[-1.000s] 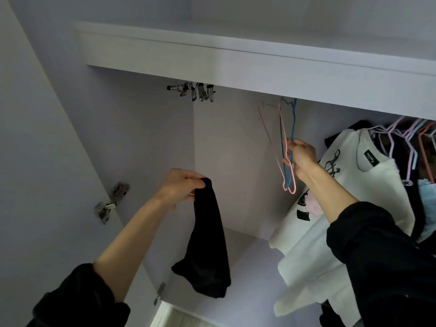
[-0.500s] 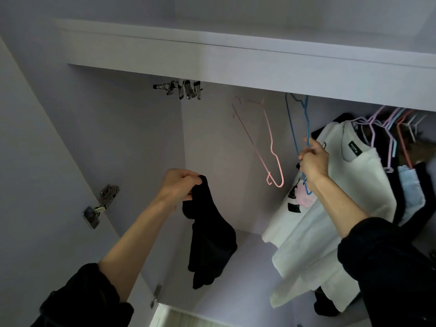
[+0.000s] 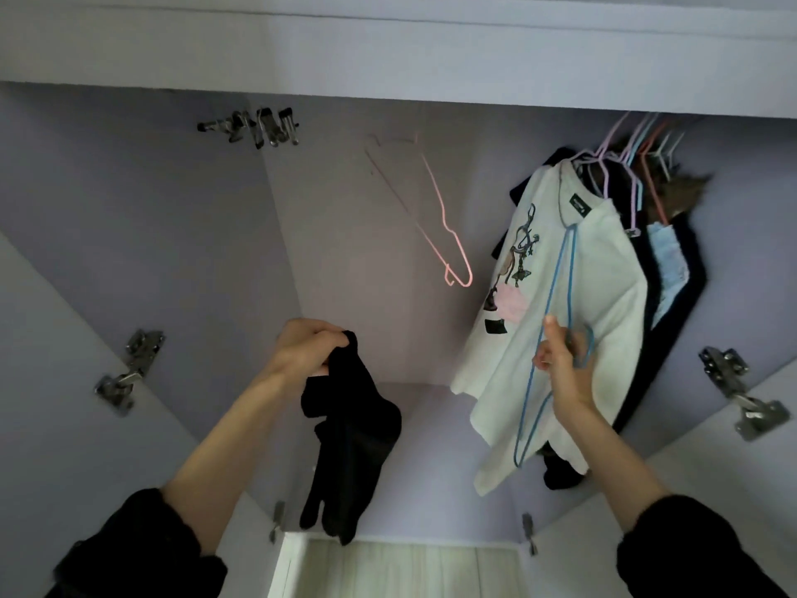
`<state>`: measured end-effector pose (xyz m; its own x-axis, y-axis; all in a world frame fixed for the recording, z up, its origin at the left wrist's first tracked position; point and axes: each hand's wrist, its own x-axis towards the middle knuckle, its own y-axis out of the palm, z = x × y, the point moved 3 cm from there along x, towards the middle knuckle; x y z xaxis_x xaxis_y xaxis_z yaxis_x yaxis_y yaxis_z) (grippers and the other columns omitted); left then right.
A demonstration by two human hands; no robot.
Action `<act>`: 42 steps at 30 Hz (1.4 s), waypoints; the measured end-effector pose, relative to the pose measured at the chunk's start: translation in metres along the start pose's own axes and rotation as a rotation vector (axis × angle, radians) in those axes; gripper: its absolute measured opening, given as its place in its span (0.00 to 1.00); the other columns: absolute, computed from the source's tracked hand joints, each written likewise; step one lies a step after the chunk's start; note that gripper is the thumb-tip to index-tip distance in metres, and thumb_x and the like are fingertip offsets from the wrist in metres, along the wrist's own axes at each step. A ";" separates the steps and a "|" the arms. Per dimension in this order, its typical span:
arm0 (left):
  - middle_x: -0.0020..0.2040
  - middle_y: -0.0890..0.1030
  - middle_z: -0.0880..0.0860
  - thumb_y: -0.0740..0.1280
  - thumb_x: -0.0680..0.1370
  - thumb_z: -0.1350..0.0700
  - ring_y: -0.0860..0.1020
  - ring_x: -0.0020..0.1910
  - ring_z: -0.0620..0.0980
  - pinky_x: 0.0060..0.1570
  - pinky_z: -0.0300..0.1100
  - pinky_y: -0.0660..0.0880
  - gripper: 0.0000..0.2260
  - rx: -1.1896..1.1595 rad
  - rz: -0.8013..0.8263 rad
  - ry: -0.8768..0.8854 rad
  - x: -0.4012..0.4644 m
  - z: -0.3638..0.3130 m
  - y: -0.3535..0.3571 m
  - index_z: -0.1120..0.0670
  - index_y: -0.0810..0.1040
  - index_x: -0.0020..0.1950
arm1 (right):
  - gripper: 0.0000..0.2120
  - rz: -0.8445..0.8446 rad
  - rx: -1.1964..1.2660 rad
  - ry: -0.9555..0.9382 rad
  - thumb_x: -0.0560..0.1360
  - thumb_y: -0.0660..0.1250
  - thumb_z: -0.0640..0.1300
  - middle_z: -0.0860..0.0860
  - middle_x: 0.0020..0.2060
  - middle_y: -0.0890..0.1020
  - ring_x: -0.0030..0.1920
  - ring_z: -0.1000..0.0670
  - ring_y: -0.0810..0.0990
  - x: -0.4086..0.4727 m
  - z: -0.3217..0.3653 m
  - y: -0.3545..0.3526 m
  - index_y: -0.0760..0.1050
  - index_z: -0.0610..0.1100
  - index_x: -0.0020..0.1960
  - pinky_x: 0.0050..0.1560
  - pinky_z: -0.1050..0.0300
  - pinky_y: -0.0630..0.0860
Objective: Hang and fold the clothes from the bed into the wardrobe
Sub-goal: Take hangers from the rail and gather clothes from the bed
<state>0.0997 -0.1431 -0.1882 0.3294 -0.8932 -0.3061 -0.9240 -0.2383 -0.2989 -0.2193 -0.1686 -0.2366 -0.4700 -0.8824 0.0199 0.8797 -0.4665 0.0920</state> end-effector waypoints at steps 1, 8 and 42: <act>0.45 0.79 0.55 0.67 0.75 0.65 0.78 0.45 0.52 0.42 0.41 0.76 0.04 0.020 -0.015 -0.008 0.000 0.003 0.001 0.57 0.79 0.43 | 0.15 -0.024 0.011 0.038 0.78 0.64 0.49 0.54 0.22 0.67 0.24 0.57 0.66 0.001 -0.001 -0.006 0.67 0.46 0.36 0.26 0.67 0.66; 0.36 0.77 0.55 0.65 0.75 0.64 0.76 0.35 0.48 0.28 0.38 0.75 0.08 0.078 0.084 -0.037 -0.006 0.019 0.018 0.58 0.75 0.36 | 0.23 -0.079 -0.350 0.257 0.82 0.54 0.52 0.48 0.30 0.71 0.32 0.52 0.68 -0.016 -0.026 -0.043 0.76 0.44 0.33 0.34 0.61 0.64; 0.41 0.79 0.60 0.65 0.75 0.67 0.80 0.36 0.53 0.28 0.38 0.79 0.01 -0.129 0.251 -0.191 -0.046 0.038 0.027 0.63 0.76 0.45 | 0.19 0.314 0.435 0.518 0.79 0.59 0.46 0.55 0.21 0.64 0.22 0.56 0.60 -0.093 -0.035 0.002 0.69 0.48 0.29 0.36 0.59 0.58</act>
<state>0.0666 -0.0940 -0.2167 0.1079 -0.8456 -0.5229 -0.9938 -0.0776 -0.0796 -0.1708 -0.0895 -0.2730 -0.0130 -0.9361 -0.3515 0.8089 -0.2165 0.5467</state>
